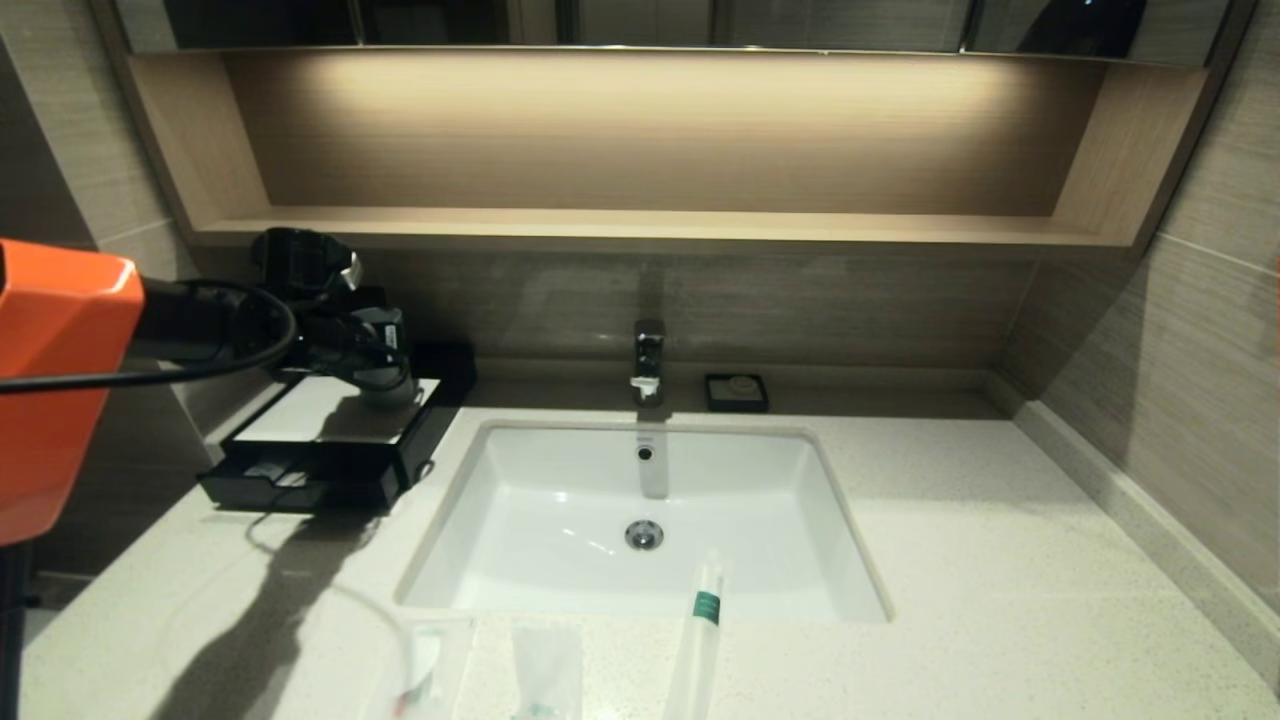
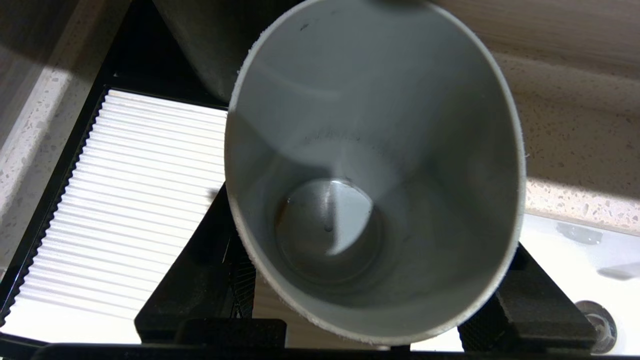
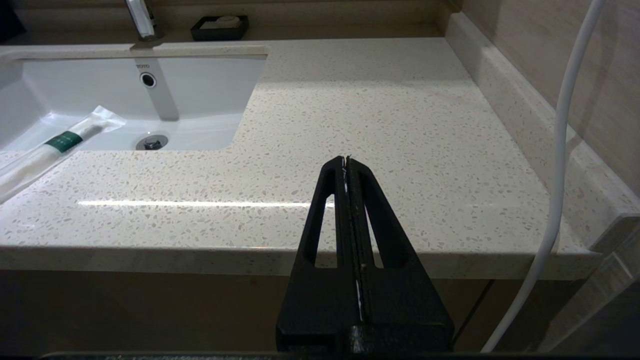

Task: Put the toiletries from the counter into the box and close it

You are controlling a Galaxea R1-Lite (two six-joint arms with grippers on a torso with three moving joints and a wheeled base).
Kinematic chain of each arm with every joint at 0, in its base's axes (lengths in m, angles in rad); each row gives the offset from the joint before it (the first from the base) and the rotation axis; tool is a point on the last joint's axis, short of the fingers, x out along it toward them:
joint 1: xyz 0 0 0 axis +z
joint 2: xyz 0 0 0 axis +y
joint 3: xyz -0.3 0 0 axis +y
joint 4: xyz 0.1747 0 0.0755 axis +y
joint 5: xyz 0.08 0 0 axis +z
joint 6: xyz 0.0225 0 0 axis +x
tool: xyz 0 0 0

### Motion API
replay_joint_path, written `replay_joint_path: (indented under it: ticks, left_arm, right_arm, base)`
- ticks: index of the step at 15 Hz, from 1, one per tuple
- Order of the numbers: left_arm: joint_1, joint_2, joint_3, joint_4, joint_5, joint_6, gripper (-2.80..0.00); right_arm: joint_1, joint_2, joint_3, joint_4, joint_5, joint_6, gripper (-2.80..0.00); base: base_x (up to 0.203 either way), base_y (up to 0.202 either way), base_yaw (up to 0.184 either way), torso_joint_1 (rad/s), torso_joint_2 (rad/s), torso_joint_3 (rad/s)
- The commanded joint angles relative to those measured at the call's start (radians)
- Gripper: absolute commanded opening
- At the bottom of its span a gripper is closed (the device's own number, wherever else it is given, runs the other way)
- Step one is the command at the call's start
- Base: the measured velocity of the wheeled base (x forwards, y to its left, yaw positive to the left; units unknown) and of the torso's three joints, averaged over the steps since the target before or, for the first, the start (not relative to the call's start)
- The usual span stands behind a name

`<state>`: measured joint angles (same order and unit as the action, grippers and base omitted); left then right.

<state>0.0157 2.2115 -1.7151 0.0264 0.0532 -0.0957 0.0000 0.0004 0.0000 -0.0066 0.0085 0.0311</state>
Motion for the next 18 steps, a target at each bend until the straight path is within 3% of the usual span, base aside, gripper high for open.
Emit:
replay_joint_path:
  ticks: [1, 10, 11, 18]
  left_arm:
    - [0.0, 0.009, -0.003, 0.0, 0.0, -0.001, -2.8]
    - [0.0, 0.019, -0.013, -0.003, 0.0, -0.002, -2.8]
    - [0.0, 0.019, -0.015, -0.003, 0.0, -0.002, 0.0]
    - [0.0, 0.001, -0.004, -0.002, 0.0, -0.015, 0.0]
  right_arm:
    - [0.0, 0.001, 0.0, -0.001, 0.001, 0.0, -2.8]
    - [0.0, 0.001, 0.0, -0.001, 0.001, 0.0, -2.8]
    - [0.0, 0.001, 0.0, 0.0, 0.001, 0.0, -2.8]
    - [0.0, 0.001, 0.0, 0.0, 0.001, 0.0, -2.8]
  base:
    - [0.0, 0.0, 0.0, 0.0, 0.0, 0.0]
    - [0.0, 0.0, 0.0, 0.0, 0.0, 0.0]
    - [0.0, 0.0, 0.0, 0.0, 0.0, 0.0]
    - [0.0, 0.0, 0.0, 0.0, 0.0, 0.0]
